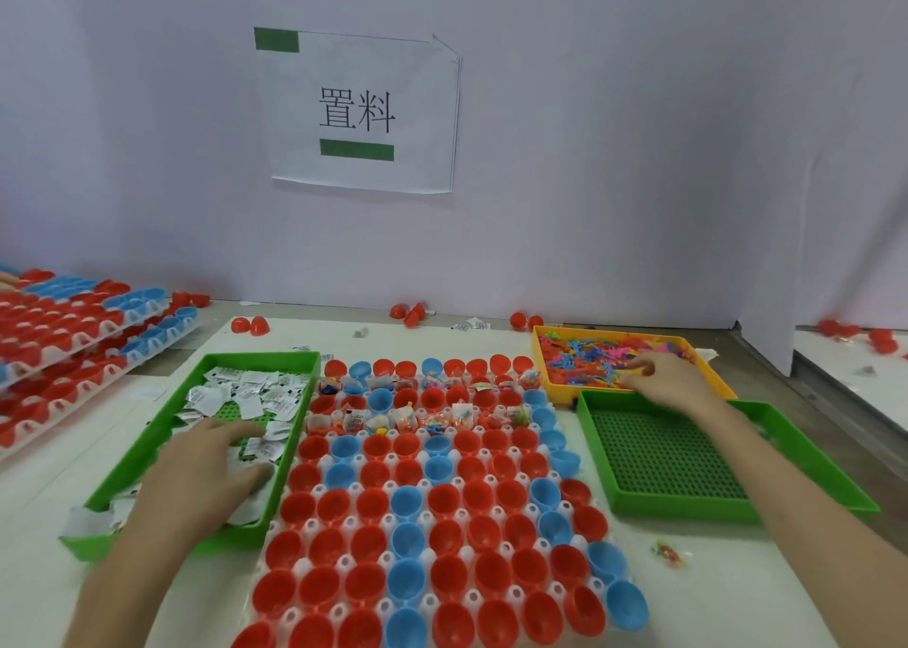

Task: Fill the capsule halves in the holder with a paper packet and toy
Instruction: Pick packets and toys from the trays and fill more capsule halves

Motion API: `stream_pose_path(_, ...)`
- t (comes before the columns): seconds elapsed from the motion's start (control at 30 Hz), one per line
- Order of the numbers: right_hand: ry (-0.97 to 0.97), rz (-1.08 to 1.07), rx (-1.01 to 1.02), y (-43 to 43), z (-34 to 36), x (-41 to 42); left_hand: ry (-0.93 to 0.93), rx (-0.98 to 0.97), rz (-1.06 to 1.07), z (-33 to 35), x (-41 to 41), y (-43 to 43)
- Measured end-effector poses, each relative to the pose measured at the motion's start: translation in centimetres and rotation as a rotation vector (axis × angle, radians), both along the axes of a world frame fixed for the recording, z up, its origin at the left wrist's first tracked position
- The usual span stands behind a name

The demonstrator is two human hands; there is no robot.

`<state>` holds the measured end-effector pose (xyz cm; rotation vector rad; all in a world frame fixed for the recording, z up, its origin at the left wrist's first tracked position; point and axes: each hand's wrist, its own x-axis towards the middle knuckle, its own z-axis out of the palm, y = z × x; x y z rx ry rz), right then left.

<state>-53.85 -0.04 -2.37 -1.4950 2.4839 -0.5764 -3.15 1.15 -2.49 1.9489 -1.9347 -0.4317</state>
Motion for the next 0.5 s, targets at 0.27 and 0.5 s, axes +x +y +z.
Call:
stream_pose_path(0.27, -0.070, -0.008, -0.138, 0.0, 0.0, 0.5, 0.201, -0.165, 0.043, -0.7, -0.4, -0.2)
stream_pose_path(0.5, -0.171, -0.014, -0.482, 1.6, 1.3, 1.5, 0.358, -0.384, 0.200, -1.2, -0.2, 0.2)
